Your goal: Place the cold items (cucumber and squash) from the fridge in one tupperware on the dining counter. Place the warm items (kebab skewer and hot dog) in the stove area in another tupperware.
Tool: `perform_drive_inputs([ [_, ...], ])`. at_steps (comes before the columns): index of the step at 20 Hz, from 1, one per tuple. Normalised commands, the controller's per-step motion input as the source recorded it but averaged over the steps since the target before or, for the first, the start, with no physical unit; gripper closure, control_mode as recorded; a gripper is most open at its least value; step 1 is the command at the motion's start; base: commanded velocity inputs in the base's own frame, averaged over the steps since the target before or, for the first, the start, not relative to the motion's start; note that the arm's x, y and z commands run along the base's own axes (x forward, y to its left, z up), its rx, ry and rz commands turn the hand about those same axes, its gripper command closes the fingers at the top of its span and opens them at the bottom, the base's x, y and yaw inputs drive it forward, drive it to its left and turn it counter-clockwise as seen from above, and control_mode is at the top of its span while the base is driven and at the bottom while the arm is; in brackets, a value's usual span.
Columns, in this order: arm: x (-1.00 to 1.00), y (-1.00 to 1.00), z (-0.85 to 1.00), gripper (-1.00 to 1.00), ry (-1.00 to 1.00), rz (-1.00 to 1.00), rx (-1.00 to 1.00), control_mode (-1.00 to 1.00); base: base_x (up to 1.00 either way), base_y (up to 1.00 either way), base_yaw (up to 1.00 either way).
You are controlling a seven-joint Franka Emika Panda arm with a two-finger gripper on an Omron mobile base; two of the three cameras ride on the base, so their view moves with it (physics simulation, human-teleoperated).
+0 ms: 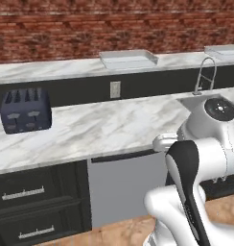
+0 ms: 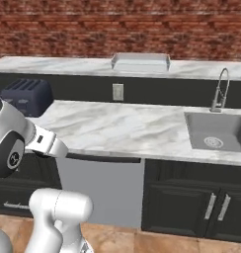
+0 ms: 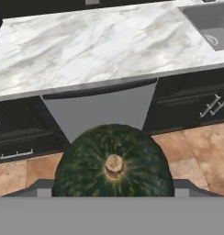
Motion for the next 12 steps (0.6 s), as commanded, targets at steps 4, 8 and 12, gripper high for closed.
perform_drive_inputs([
  [4, 0.00, 0.00, 0.00, 1.00, 0.00, 0.00, 0.00, 1.00, 0.24, 1.00, 0.03],
  [8, 0.00, 0.00, 0.00, 1.00, 0.00, 0.00, 0.00, 1.00, 0.42, 1.00, 0.00],
  [12, 0.00, 0.00, 0.00, 1.00, 0.00, 0.00, 0.00, 1.00, 0.55, 1.00, -0.02],
])
